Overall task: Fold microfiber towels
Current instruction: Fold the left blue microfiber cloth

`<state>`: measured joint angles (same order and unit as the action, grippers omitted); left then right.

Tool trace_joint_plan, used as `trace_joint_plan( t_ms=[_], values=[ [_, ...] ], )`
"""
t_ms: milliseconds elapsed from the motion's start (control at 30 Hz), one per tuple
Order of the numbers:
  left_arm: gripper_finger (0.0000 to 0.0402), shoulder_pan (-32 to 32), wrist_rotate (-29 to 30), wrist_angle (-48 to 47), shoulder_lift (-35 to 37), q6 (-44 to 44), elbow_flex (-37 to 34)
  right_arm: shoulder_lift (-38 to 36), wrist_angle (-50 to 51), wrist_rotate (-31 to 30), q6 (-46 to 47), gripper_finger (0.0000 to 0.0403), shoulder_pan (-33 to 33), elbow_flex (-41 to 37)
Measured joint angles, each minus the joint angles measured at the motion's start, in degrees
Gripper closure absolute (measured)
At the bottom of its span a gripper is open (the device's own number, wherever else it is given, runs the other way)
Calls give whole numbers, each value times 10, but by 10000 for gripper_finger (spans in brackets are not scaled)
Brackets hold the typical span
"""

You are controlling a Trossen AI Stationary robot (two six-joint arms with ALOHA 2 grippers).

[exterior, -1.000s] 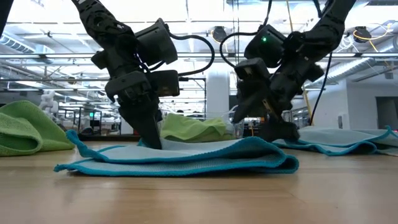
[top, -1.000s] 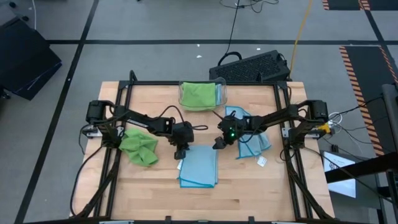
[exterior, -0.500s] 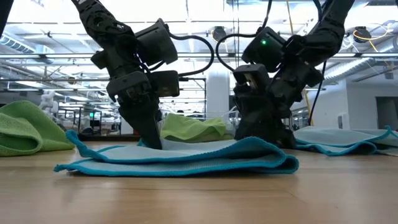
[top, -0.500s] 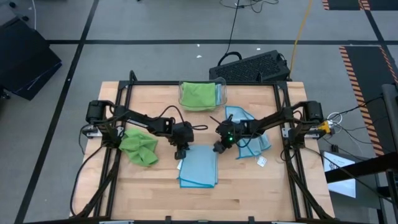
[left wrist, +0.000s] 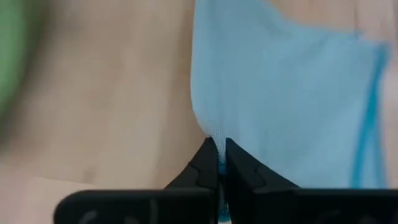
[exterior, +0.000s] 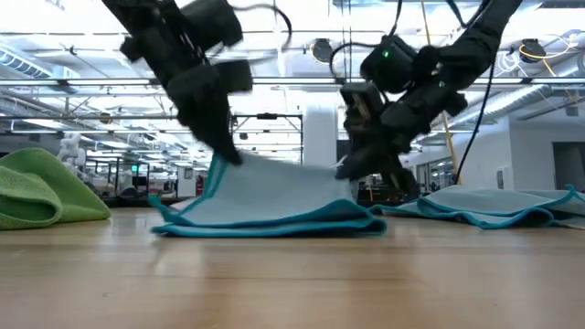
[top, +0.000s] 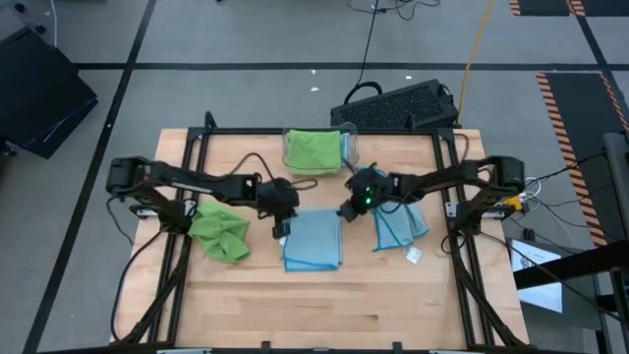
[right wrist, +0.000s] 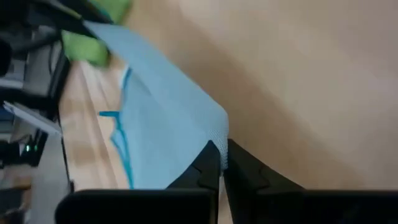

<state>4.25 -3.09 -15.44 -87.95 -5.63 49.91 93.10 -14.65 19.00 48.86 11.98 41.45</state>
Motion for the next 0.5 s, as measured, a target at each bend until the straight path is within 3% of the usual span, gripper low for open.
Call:
trace_joint_plan(
  t_ms=[233, 400, 500],
  values=[
    [392, -21, 47, -5, 82, 10, 1, -91, 45, -31, -85, 400, -6, 1],
    [391, -64, 53, -16, 72, -7, 2, -104, 82, -54, -92, 400, -46, 2],
    [388, -94, 90, -22, 52, -6, 2, -88, 82, -72, -88, 401, -69, 2]
  ],
)
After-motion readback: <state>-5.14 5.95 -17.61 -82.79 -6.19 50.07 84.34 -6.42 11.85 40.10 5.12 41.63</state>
